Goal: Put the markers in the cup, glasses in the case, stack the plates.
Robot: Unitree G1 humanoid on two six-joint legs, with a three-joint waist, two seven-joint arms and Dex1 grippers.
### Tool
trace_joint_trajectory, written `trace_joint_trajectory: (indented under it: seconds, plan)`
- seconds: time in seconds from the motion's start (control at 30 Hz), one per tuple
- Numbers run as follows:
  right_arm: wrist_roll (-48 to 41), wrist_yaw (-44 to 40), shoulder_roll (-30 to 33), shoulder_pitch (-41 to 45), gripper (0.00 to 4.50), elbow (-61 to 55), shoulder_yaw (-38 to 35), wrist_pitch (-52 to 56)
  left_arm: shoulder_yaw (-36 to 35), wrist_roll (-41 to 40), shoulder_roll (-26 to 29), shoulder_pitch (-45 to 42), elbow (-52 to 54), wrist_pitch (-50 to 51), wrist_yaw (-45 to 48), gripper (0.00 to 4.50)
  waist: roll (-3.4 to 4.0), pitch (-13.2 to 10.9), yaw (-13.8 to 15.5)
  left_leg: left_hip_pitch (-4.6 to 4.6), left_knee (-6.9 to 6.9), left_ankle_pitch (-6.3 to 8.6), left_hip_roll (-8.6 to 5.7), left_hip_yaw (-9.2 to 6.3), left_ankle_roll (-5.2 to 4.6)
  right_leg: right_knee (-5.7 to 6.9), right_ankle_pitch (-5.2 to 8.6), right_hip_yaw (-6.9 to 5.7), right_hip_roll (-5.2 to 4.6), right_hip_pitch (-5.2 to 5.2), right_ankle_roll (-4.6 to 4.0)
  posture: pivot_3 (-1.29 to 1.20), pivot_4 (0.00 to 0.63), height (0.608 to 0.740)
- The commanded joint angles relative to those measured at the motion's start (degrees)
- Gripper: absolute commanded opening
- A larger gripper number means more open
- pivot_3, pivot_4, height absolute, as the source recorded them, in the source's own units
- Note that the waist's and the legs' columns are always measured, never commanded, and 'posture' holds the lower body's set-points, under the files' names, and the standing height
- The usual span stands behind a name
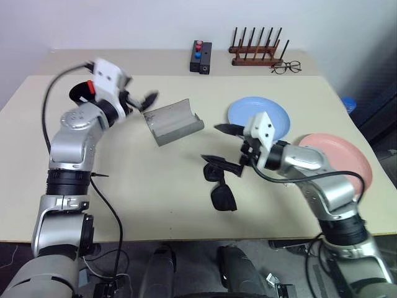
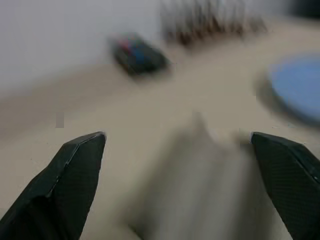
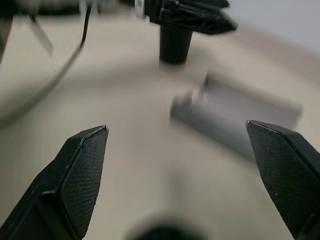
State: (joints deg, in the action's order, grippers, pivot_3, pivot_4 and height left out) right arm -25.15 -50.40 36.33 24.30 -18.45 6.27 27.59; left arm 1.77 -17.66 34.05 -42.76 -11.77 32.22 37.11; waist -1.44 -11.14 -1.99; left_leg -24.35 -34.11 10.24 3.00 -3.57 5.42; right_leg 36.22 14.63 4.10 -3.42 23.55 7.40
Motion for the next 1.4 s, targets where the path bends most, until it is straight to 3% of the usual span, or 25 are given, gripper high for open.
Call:
trace_joint_trajectory:
  seconds: [0.03, 0.2, 0.37, 0.47, 0.7, 0.83, 0.97, 1.13, 1.4]
  plan:
    - [-1.0, -2.4, 2.3, -0.7, 4.5, -3.5, -2.3, -1.0, 2.8, -1.0, 1.4, -1.0, 3.9, 6.4, 5.3, 4.48, -0.01, 0.0, -0.6, -0.02, -0.02, 0.0, 0.0, 0.0, 0.0, 0.0, 0.06, 0.0, 0.0, 0.0, -0.1, 0.0, 0.15, 0.738]
    - [-0.5, -2.1, 3.5, -3.0, 4.5, -5.6, -3.0, -0.3, 8.5, 1.9, 1.3, -3.7, -0.2, 12.6, 9.2, 4.48, -0.01, 0.0, -0.5, -0.04, -0.04, 0.0, -0.01, 0.0, -0.01, -0.03, 0.07, 0.02, -0.02, 0.0, -0.08, 0.0, 0.15, 0.738]
    - [-0.5, -2.6, 5.9, -6.3, 4.5, -7.9, -4.3, 0.6, 11.1, 4.3, 0.2, -4.3, -3.5, 10.5, 12.0, 4.48, -0.01, 0.0, -0.3, -0.08, -0.06, 0.0, -0.04, 0.01, -0.01, -0.08, 0.09, 0.02, -0.06, 0.0, -0.11, 0.0, 0.15, 0.738]
    - [-0.2, -2.2, 7.1, -7.8, 4.5, -6.9, -6.6, 0.0, 10.3, 4.6, -0.9, -4.4, -5.1, 9.5, 12.2, 3.59, -0.01, 0.0, -0.3, -0.08, -0.08, 0.0, -0.04, 0.01, -0.01, -0.09, 0.09, 0.02, -0.06, -0.01, -0.13, 0.0, 0.15, 0.738]
    - [0.6, -3.2, 9.0, -10.8, 4.5, -5.2, -9.1, -1.8, 10.0, 5.8, -0.3, -1.6, -3.5, 3.2, 15.1, 0.06, -0.01, 0.0, -0.3, -0.08, -0.07, 0.01, -0.04, 0.01, -0.01, -0.09, 0.09, 0.02, -0.06, -0.01, -0.12, 0.0, 0.15, 0.738]
    - [1.2, -3.4, 8.9, -11.4, 4.5, -4.1, -9.1, -2.8, 8.6, 5.4, 2.7, 1.9, -0.1, -3.8, 19.8, 0.06, -0.01, 0.0, -0.5, -0.06, -0.06, 0.01, -0.03, 0.02, -0.01, -0.07, 0.09, 0.03, -0.06, 0.01, -0.13, 0.0, 0.15, 0.738]
    - [1.6, -3.5, 8.5, -11.7, 4.5, -3.7, -8.5, -3.5, 7.2, 4.4, 9.4, 8.5, 6.2, -13.1, 28.3, 0.06, 0.0, 0.0, -0.5, -0.07, -0.04, 0.01, -0.03, 0.04, -0.02, -0.09, 0.1, 0.05, -0.08, 0.03, -0.15, 0.0, 0.15, 0.738]
    - [1.6, -3.8, 8.1, -10.5, 4.5, -3.2, -7.3, -3.1, 5.9, 0.2, 16.9, 15.8, 15.2, -12.3, 37.5, 0.06, 0.0, 0.0, -0.2, -0.08, -0.07, 0.01, -0.04, 0.06, -0.02, -0.11, 0.16, 0.04, -0.14, 0.0, -0.27, 0.0, 0.15, 0.738]
    - [0.9, -3.9, 7.9, -8.0, 4.5, -3.8, -5.2, 0.4, 6.6, 2.3, 19.0, 17.9, 17.0, -11.6, 37.8, 0.06, 0.01, 0.0, -0.1, -0.08, -0.13, 0.02, -0.04, 0.07, -0.03, -0.1, 0.16, 0.04, -0.14, -0.01, -0.29, 0.0, 0.15, 0.738]
